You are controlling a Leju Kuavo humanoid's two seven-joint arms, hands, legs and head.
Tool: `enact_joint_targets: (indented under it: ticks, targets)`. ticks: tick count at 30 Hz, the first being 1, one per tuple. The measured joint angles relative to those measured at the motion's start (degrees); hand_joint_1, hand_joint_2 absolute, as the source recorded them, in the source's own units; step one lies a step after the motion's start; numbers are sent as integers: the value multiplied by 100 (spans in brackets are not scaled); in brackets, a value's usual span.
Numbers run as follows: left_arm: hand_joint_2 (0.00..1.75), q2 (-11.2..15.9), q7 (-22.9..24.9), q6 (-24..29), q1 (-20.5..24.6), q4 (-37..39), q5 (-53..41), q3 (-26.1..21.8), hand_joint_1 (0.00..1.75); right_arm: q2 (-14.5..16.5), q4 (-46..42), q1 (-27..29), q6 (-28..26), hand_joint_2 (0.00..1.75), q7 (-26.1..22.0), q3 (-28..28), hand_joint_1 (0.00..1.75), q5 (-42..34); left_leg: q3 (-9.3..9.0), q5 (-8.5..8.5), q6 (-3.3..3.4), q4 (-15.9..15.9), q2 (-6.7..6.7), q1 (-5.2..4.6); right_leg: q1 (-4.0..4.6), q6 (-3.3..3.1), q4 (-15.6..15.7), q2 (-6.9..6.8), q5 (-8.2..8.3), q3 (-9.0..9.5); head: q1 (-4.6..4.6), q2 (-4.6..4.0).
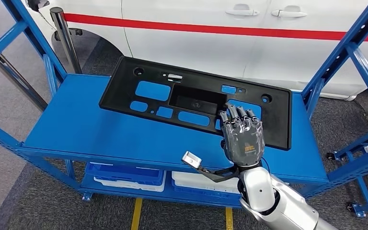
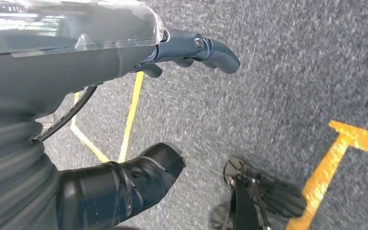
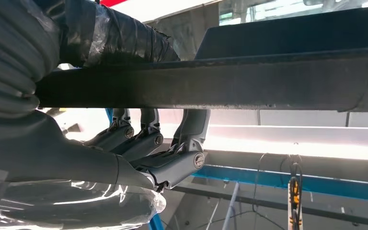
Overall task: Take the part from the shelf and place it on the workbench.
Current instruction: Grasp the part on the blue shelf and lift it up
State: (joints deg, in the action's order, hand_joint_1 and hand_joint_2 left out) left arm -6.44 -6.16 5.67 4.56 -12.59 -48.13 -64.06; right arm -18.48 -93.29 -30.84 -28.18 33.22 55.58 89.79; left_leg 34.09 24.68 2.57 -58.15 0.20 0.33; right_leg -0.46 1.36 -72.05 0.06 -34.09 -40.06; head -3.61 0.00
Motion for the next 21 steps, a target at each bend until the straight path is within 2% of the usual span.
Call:
enact_joint_targets:
  ticks: [1, 2, 3, 5, 6, 7, 10, 11, 12, 13, 15, 16, 17, 18, 19, 20, 21]
  targets:
    - [175, -1, 0, -2, -1, 0, 0, -2, 0, -4, 1, 35, -50, 175, 0, 12, 175, 0, 65, -36, -3, -16, 2, -4, -7, 9, -230, -1, -95, -33, -1, 0]
    - [175, -2, 1, -3, -1, 0, -1, -4, 0, -5, 1, 74, -93, 175, 0, 23, 175, 0, 132, -73, -9, -32, 2, -7, -17, 16, -285, -1, -89, 26, 1, 0]
    - [175, -3, 1, -4, -2, 0, -3, -6, 0, -5, 1, 106, -133, 175, 0, 33, 175, 0, 193, -109, -19, -49, 2, -8, -28, 19, -118, -2, 15, 192, 0, 0]
    - [175, -10, 4, -4, -1, 0, -8, -9, 0, -5, -1, 142, -195, 175, 0, 54, 175, 0, 298, -177, -59, -87, -3, -11, -39, 3, 648, -2, 243, 727, 0, 0]
    - [175, -14, 5, -5, -2, 0, -9, -10, 0, -5, -5, 158, -220, 175, 0, 66, 175, 0, 329, -212, -89, -100, -7, -14, -28, -23, 964, 5, 325, 924, 3, 0]
    - [175, -17, 7, -4, -3, 0, -9, -10, 0, -5, -10, 173, -252, 175, 0, 79, 175, 1, 349, -248, -124, -108, -11, -16, -13, -54, 1180, 13, 357, 1039, 1, 0]
    - [175, -32, 11, 1, -13, 0, -12, -13, 0, 1, -19, 232, -354, 175, 0, 109, 175, 1, 397, -360, -235, -88, -25, -7, 11, -177, 1275, 17, 468, 973, -4, 0]
    - [175, -39, 13, 4, -18, 1, -13, -14, 0, 12, -21, 260, -389, 175, -2, 113, 175, 1, 445, -299, -268, -124, -28, 0, 3, -224, 1284, 9, 531, 921, -1, 0]
    - [175, -44, 15, 4, -24, 2, -18, -15, 0, 32, -24, 309, -437, 175, -13, 113, 175, 1, 507, -123, -302, -248, -32, 9, -10, -274, 1302, -2, 602, 857, 0, 0]
    - [175, -49, 13, 5, -25, 3, -24, -16, 0, 64, -32, 393, -505, 175, -50, 109, 175, 1, 581, 151, -329, -477, -32, 21, -16, -310, 1312, -14, 673, 786, 4, 0]
    - [175, -56, 4, 1, -28, 4, -40, -16, 0, 178, -41, 704, -684, 175, -269, 47, 175, 1, 709, 727, -377, -1157, -31, 31, 0, -346, 1310, -34, 795, 634, 9, 0]
    - [175, -56, 0, 0, -28, 4, -49, -17, 0, 266, -38, 906, -778, 175, -474, -24, 175, 1, 721, 859, -390, -1459, -30, 33, 10, -348, 1304, -47, 853, 551, 10, 0]
    - [175, -56, -2, -2, -28, 4, -57, -18, 0, 370, -28, 1116, -867, 175, -728, -122, 175, 1, 663, 858, -394, -1623, -30, 33, 18, -348, 1295, -59, 912, 463, 9, 0]
    - [175, -56, -3, -3, -27, 4, -64, -19, 0, 481, -16, 1314, -936, 175, -975, -232, 175, 1, 518, 751, -389, -1605, -30, 32, 23, -344, 1284, -67, 969, 376, 10, 0]
    - [175, -56, -3, -5, -25, 4, -69, -20, 0, 593, -7, 1490, -985, 175, -1198, -336, 175, 0, 278, 607, -375, -1388, -31, 29, 25, -337, 1273, -70, 1023, 297, 10, 0]
    - [175, -56, -5, -8, -21, 4, -72, -20, 0, 705, -3, 1656, -1017, 175, -1397, -434, 175, -26, -42, 518, -353, -1021, -34, 25, 26, -326, 1263, -70, 1073, 237, 10, 0]
    - [175, -55, -9, -10, -15, 4, -73, -21, 0, 833, -1, 1819, -1034, 175, -1614, -539, 175, -120, -384, 520, -327, -566, -38, 11, 32, -307, 1253, -70, 1121, 194, 9, 0]
